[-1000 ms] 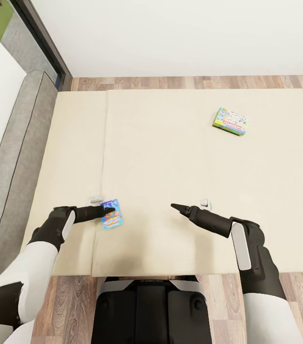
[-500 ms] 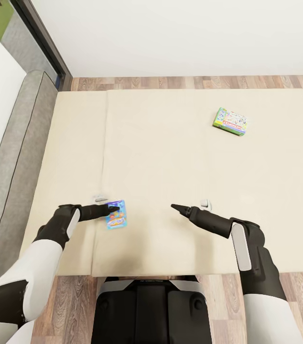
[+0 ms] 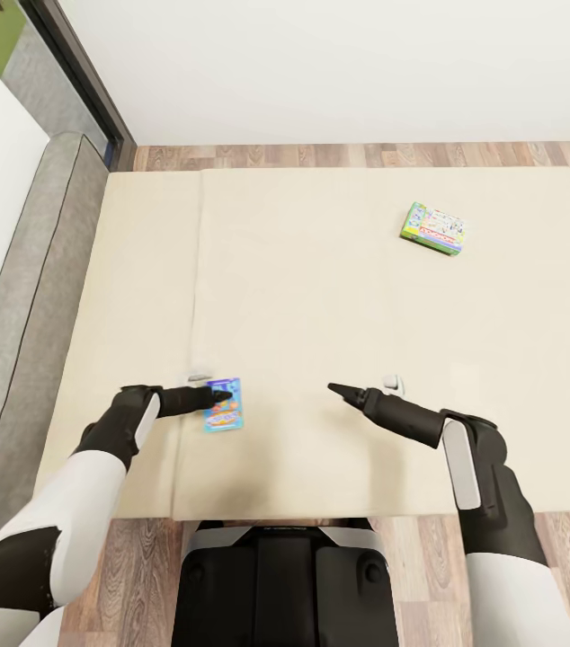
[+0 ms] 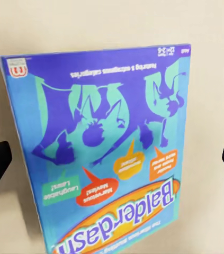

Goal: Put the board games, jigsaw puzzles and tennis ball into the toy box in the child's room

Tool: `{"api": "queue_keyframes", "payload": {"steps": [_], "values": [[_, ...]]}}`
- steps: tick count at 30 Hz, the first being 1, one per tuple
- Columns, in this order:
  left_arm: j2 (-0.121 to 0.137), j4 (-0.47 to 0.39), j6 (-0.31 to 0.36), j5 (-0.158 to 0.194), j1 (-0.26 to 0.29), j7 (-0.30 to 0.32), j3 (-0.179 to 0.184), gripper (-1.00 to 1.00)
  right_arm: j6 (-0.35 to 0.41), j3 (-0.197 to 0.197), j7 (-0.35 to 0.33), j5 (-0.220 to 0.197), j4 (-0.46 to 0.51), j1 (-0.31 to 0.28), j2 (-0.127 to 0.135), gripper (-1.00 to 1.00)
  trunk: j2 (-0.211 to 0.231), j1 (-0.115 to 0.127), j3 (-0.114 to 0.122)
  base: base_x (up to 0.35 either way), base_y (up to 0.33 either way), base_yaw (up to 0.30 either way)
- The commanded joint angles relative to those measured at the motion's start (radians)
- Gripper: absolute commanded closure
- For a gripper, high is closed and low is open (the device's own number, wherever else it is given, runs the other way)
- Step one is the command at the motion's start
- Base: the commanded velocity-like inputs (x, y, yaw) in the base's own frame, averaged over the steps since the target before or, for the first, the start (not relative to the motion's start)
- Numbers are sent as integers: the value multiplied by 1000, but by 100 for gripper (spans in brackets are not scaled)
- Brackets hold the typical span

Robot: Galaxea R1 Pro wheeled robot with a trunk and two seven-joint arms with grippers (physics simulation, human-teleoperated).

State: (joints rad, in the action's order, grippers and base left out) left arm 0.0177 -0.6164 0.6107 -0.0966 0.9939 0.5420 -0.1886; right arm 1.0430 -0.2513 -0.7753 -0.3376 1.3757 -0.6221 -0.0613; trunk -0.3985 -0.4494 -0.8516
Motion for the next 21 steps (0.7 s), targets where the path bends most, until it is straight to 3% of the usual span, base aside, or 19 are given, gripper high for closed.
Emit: {"api": "queue_keyframes", "payload": {"steps": [1, 8, 21], "values": [[-2, -1, 5, -10, 0, 8, 0, -100, 4, -6, -11, 6, 0, -1, -1, -100, -2, -1, -1, 0, 0, 0], [-6, -2, 12, -7, 1, 6, 31, -100, 4, -41, -28, 6, 0, -1, 1, -100, -2, -1, -1, 0, 0, 0], [-34, -2, 20, -10, 1, 2, 40, -100, 4, -66, -33, 5, 31, -1, 1, -100, -2, -1, -1, 0, 0, 0]]}}
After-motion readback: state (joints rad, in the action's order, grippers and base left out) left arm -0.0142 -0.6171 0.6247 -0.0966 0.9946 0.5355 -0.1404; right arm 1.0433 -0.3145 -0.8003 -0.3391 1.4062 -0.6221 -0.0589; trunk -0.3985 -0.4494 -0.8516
